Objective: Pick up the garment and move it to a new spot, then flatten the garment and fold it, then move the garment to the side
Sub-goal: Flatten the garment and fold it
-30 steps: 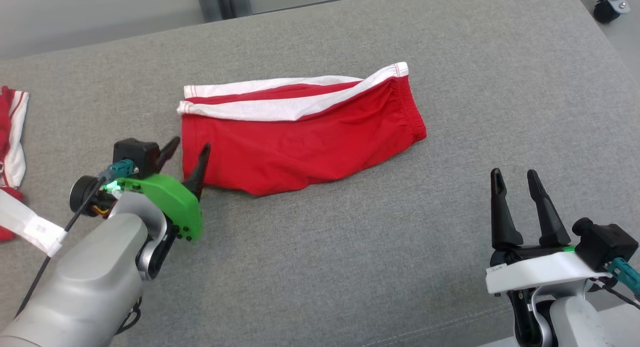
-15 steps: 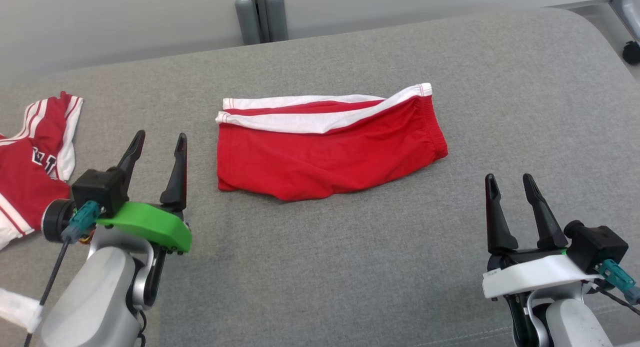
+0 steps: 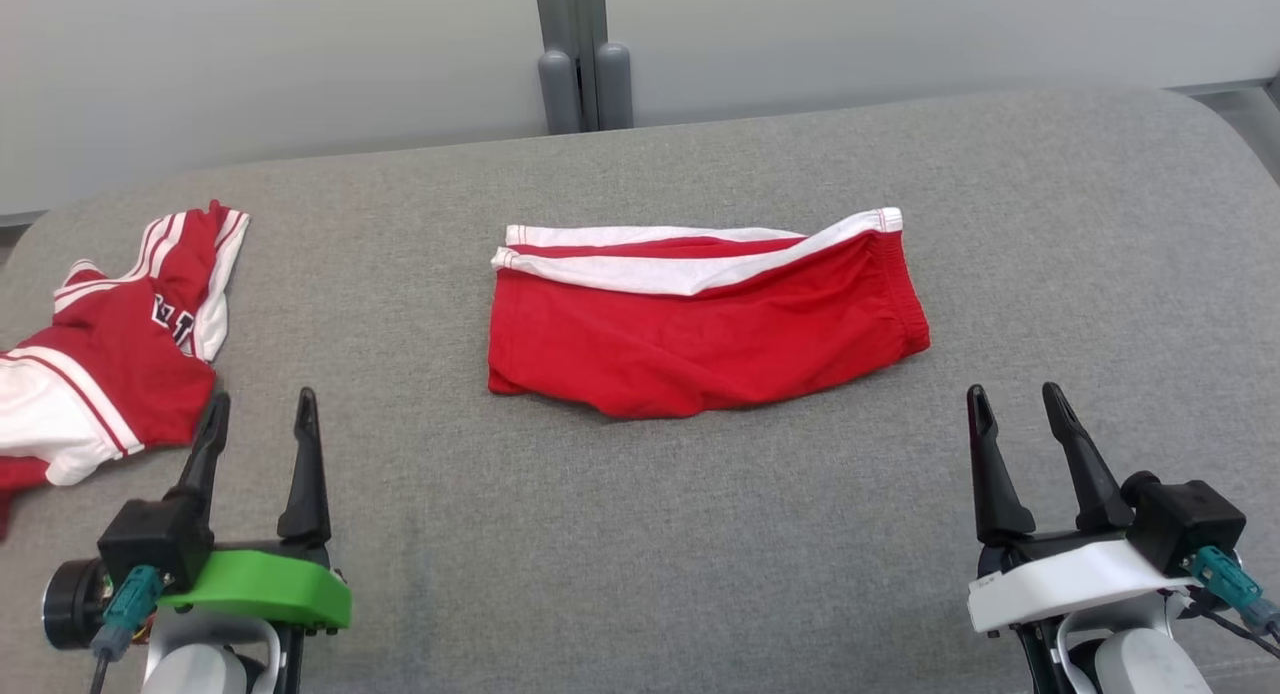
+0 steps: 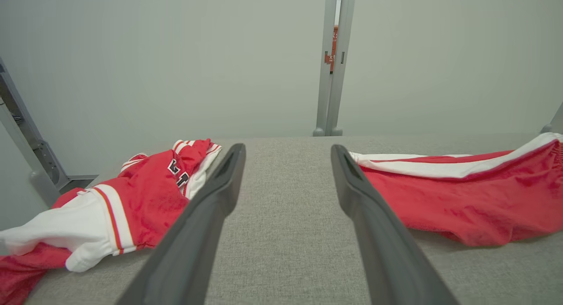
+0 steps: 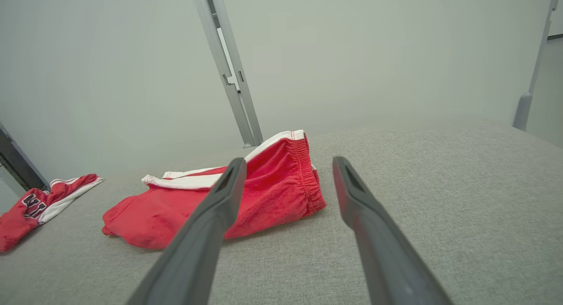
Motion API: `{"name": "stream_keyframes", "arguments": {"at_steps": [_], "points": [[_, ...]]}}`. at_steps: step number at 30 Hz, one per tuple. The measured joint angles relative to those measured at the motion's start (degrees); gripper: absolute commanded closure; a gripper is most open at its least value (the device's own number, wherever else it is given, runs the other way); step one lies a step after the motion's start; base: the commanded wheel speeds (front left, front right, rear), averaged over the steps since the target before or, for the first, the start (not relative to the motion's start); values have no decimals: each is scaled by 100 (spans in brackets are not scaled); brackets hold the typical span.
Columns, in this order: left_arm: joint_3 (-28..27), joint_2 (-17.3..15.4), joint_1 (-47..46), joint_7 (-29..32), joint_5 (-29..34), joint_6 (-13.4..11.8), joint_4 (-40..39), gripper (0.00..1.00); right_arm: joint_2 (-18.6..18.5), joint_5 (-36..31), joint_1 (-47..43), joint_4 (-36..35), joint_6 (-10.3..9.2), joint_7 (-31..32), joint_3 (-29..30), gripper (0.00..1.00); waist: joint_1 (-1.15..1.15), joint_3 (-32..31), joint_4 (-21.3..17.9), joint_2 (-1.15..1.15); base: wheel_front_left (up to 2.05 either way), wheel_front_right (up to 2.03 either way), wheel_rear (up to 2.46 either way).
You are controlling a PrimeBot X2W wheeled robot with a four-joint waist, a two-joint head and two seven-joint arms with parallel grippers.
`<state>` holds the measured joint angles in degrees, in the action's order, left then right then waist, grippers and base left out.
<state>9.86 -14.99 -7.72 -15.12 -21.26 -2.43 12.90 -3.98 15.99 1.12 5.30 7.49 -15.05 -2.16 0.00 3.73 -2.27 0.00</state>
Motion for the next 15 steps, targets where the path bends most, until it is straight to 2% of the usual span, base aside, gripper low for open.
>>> {"name": "stream_keyframes", "arguments": {"at_steps": [7,15], "points": [[-422,168,557,1,348,38,-264,0,-36,-19,-218,1,0,10,30,0,0,-225,171,0,0,0,0],[-568,358,888,0,537,145,-389,0,-36,-16,-439,-37,0,33,124,0,0,-403,416,0,0,0,0]]}}
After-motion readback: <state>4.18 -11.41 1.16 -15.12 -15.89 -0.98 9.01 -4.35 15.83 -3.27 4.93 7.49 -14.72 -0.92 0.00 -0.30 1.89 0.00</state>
